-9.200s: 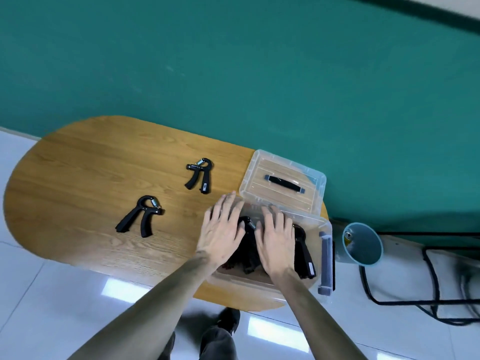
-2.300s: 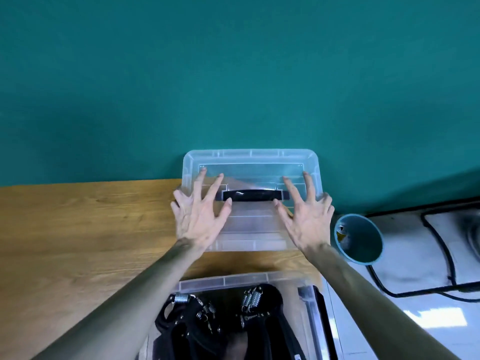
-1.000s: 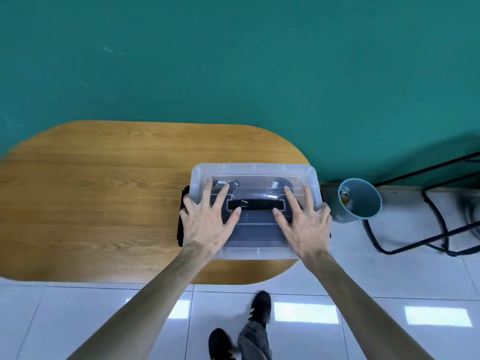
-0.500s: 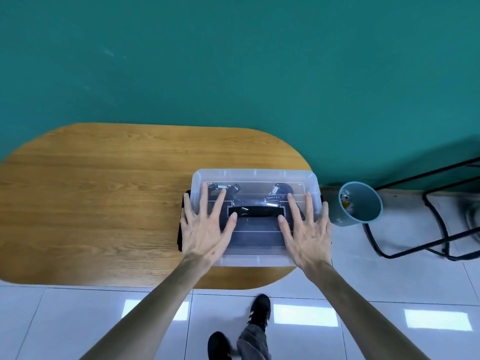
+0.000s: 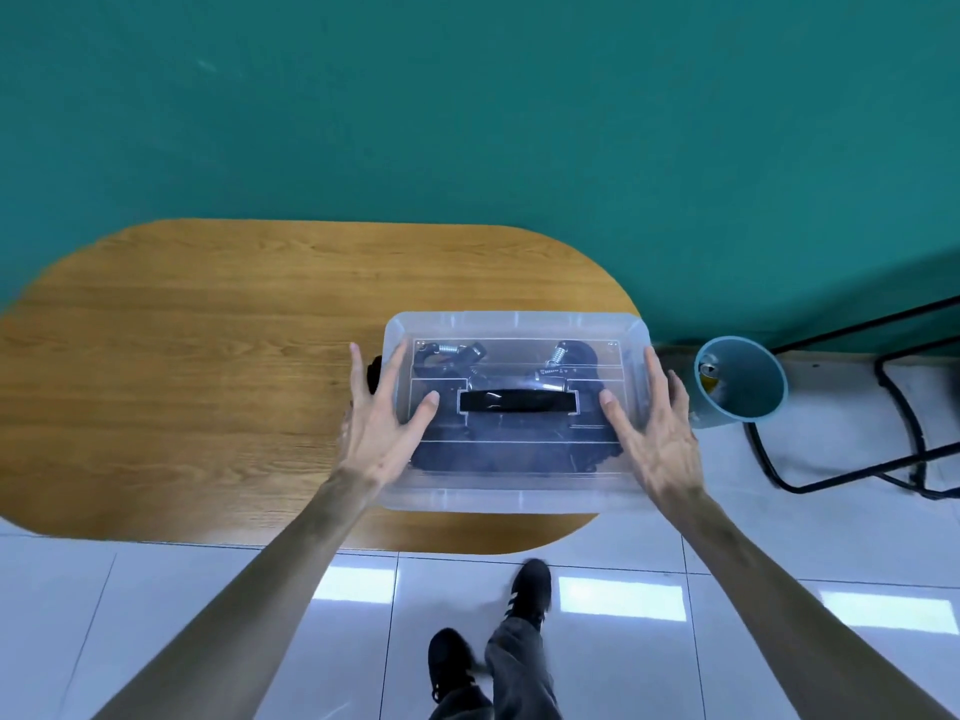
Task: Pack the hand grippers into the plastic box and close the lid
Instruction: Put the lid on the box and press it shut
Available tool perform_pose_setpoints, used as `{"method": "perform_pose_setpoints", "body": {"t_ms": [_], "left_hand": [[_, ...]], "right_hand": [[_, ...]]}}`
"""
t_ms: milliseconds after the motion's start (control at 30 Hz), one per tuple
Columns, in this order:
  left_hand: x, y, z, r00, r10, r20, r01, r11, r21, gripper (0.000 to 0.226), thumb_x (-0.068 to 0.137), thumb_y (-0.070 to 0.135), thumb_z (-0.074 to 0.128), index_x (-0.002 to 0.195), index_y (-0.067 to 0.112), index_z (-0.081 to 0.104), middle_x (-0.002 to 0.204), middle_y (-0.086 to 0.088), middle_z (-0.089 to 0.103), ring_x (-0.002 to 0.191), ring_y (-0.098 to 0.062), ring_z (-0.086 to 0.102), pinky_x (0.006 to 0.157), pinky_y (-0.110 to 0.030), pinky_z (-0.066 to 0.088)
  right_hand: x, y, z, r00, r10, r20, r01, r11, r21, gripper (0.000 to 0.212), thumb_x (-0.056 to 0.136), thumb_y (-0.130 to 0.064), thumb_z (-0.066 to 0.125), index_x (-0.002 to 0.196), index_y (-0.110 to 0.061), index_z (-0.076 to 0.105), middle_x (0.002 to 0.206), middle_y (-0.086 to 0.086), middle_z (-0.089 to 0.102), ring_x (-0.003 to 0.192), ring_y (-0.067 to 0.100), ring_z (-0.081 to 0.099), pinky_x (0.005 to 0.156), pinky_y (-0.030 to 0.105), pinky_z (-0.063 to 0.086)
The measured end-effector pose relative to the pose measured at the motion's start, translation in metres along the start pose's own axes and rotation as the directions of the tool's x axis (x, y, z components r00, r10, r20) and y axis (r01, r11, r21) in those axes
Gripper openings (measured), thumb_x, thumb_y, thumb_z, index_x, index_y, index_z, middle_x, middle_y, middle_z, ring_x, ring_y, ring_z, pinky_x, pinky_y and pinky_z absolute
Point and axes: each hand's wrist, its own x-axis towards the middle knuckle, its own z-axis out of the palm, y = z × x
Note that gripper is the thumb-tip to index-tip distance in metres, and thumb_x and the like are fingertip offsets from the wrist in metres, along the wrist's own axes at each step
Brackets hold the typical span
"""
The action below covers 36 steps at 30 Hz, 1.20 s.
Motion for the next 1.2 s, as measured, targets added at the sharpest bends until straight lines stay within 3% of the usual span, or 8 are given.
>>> {"method": "perform_pose_setpoints", "body": {"t_ms": [100, 167, 233, 300, 400, 600, 1033, 1200], "left_hand": [[-0.001, 0.0, -0.002, 1.0, 0.012, 0.008, -0.011, 0.997, -0.077, 0.074, 0.094, 0.06, 0.057, 0.147, 0.069, 0.008, 0.167, 0.007, -0.023, 0.152, -0.035, 0.019, 0.112, -0.074, 0.022], [-0.001, 0.001, -0.001, 1.0, -0.001, -0.012, 0.0, 0.998, -0.056, 0.072, 0.094, 0.061, 0.056, 0.148, 0.067, 0.01, 0.168, 0.006, -0.019, 0.15, -0.041, 0.021, 0.115, -0.068, 0.021], [-0.003, 0.003, 0.001, 0.995, -0.008, -0.102, 0.018, 0.995, 0.095, 0.066, 0.094, 0.066, 0.048, 0.152, 0.06, 0.016, 0.168, 0.0, -0.009, 0.131, -0.048, 0.036, 0.108, -0.058, 0.034], [-0.006, 0.006, 0.005, 0.973, 0.09, -0.213, -0.016, 0.945, 0.328, 0.062, 0.096, 0.066, 0.032, 0.155, 0.047, 0.025, 0.167, -0.007, 0.001, 0.105, -0.039, 0.044, 0.091, -0.05, 0.043], [-0.009, 0.014, 0.016, 0.968, 0.141, -0.206, -0.027, 0.878, 0.478, 0.064, 0.099, 0.06, 0.016, 0.159, 0.037, 0.022, 0.168, -0.008, -0.005, 0.093, -0.034, 0.046, 0.076, -0.044, 0.044], [-0.018, 0.029, 0.042, 0.972, 0.031, -0.233, 0.103, 0.837, 0.538, 0.086, 0.091, 0.082, 0.013, 0.162, 0.033, 0.001, 0.168, -0.002, -0.018, 0.129, -0.051, 0.031, 0.085, -0.051, 0.039], [-0.02, 0.034, 0.038, 0.978, 0.016, -0.209, 0.1, 0.842, 0.53, 0.078, 0.096, 0.074, 0.016, 0.162, 0.033, 0.005, 0.167, 0.002, -0.022, 0.132, -0.054, 0.028, 0.093, -0.055, 0.04], [-0.019, 0.035, 0.042, 0.976, 0.021, -0.219, 0.106, 0.825, 0.555, 0.075, 0.097, 0.07, 0.013, 0.161, 0.032, 0.012, 0.169, -0.001, -0.011, 0.129, -0.053, 0.03, 0.091, -0.053, 0.038]], "right_hand": [[0.001, 0.0, 0.001, 1.0, 0.013, -0.02, -0.014, 0.997, -0.071, 0.077, 0.086, -0.076, 0.044, 0.148, -0.06, 0.001, 0.161, 0.008, 0.016, 0.132, 0.047, 0.04, 0.105, 0.058, 0.039], [0.001, -0.001, 0.003, 0.997, 0.007, -0.079, -0.022, 0.983, -0.184, 0.077, 0.086, -0.077, 0.04, 0.151, -0.055, 0.005, 0.158, 0.012, 0.021, 0.123, 0.047, 0.044, 0.1, 0.056, 0.041], [-0.001, -0.003, 0.007, 0.982, -0.052, -0.18, -0.01, 0.945, -0.326, 0.074, 0.088, -0.075, 0.037, 0.153, -0.048, 0.014, 0.152, 0.017, 0.029, 0.111, 0.044, 0.047, 0.09, 0.053, 0.043], [-0.004, -0.004, 0.011, 0.964, -0.151, -0.22, 0.041, 0.898, -0.438, 0.067, 0.093, -0.067, 0.038, 0.153, -0.041, 0.021, 0.146, 0.022, 0.037, 0.103, 0.042, 0.049, 0.082, 0.052, 0.047], [-0.006, -0.005, 0.014, 0.956, -0.207, -0.207, 0.081, 0.867, -0.491, 0.061, 0.098, -0.059, 0.038, 0.154, -0.04, 0.02, 0.149, 0.024, 0.034, 0.094, 0.044, 0.055, 0.075, 0.051, 0.05], [-0.02, -0.026, 0.036, 0.946, -0.18, -0.269, 0.011, 0.849, -0.528, 0.064, 0.097, -0.065, 0.03, 0.155, -0.041, 0.017, 0.163, 0.016, 0.015, 0.086, 0.038, 0.044, 0.074, 0.047, 0.039], [-0.023, -0.028, 0.037, 0.938, -0.22, -0.266, 0.044, 0.84, -0.541, 0.059, 0.102, -0.056, 0.032, 0.155, -0.046, 0.009, 0.166, 0.015, 0.005, 0.103, 0.048, 0.045, 0.077, 0.052, 0.039], [-0.024, -0.027, 0.038, 0.93, -0.228, -0.289, 0.042, 0.846, -0.532, 0.057, 0.103, -0.056, 0.031, 0.155, -0.047, 0.011, 0.165, 0.015, 0.01, 0.097, 0.044, 0.045, 0.076, 0.051, 0.039]]}}
